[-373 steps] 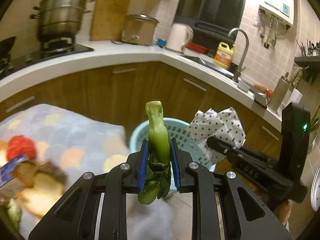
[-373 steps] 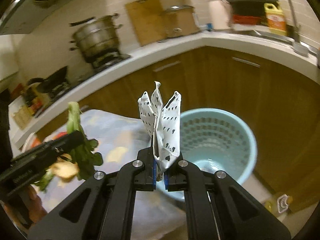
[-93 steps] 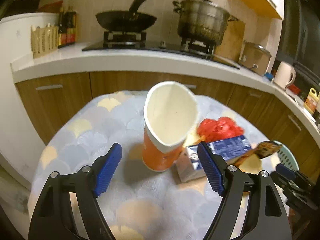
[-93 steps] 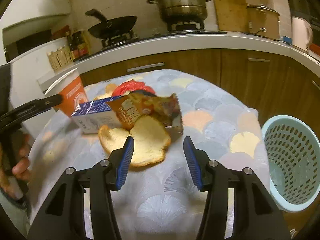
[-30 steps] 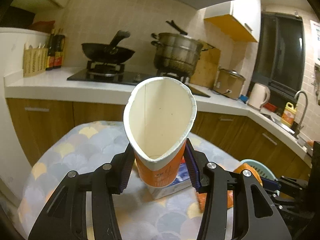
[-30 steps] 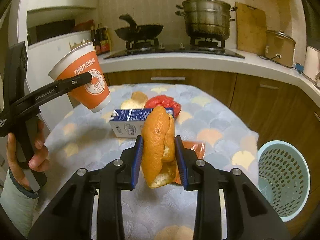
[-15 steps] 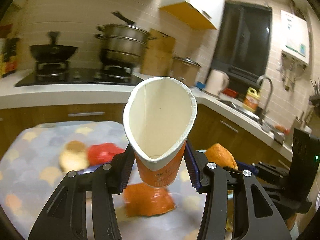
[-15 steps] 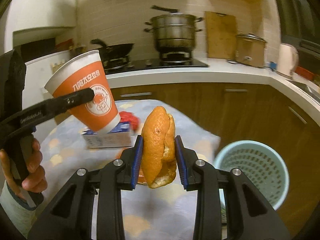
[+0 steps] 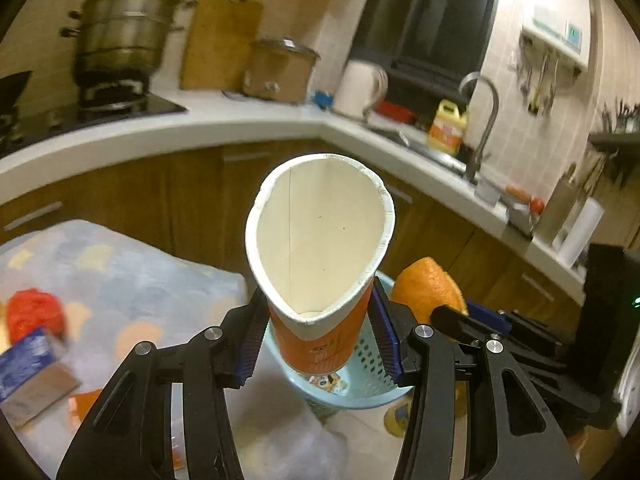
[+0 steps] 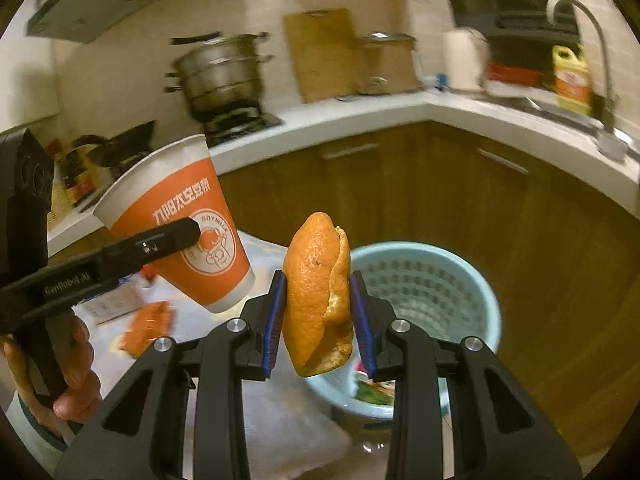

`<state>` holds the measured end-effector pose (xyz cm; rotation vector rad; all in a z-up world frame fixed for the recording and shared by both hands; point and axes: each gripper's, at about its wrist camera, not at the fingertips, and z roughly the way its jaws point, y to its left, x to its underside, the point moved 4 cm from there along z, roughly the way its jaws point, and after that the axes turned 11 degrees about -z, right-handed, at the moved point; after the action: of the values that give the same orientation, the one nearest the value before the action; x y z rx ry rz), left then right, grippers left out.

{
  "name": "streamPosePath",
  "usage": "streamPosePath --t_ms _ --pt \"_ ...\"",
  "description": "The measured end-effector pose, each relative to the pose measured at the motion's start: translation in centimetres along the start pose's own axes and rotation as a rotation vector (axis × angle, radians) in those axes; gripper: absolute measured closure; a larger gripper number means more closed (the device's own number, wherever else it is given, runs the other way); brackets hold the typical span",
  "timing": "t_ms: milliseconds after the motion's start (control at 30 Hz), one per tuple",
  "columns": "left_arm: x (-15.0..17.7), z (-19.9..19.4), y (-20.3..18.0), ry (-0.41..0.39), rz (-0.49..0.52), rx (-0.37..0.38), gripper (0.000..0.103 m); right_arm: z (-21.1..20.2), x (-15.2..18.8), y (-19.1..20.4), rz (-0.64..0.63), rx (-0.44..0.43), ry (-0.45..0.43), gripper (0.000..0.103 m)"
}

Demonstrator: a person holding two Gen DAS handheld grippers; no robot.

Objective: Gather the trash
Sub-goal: 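Carry the cup and orange peel over the basket and open both grippers, then move the left tool to the milk carton while the right tool approaches the orange sauce packet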

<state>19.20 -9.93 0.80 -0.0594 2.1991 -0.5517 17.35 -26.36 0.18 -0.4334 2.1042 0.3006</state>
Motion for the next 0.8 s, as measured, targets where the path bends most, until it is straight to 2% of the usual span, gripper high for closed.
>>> streamPosePath --t_ms 167,333,433,500,667,800 --pt "1.7 6.1 -0.8 0.132 0.003 -0.012 0.055 3.3 2.3 -3.6 0.065 0.075 0.121 0.073" --pt "2.9 9.4 -0.8 0.213 0.008 -0.071 0.053 7.6 5.6 -6.1 0.156 0.086 0.270 0.072" --pt "3.4 10.3 -0.4 0.240 0.009 -0.087 0.048 9.1 6.7 -6.8 0.189 0.095 0.312 0.065" --pt "3.6 10.8 -0.2 0.257 0.006 -0.101 0.041 9.6 7.0 -6.8 0.199 0.087 0.328 0.057" --pt "3.8 10.2 0.1 0.251 -0.002 -0.102 0.041 8.8 6.9 -7.0 0.185 0.092 0.297 0.057" --pt "3.4 8.6 0.5 0.218 -0.006 -0.097 0.041 8.0 6.5 -6.7 0.180 0.090 0.281 0.057"
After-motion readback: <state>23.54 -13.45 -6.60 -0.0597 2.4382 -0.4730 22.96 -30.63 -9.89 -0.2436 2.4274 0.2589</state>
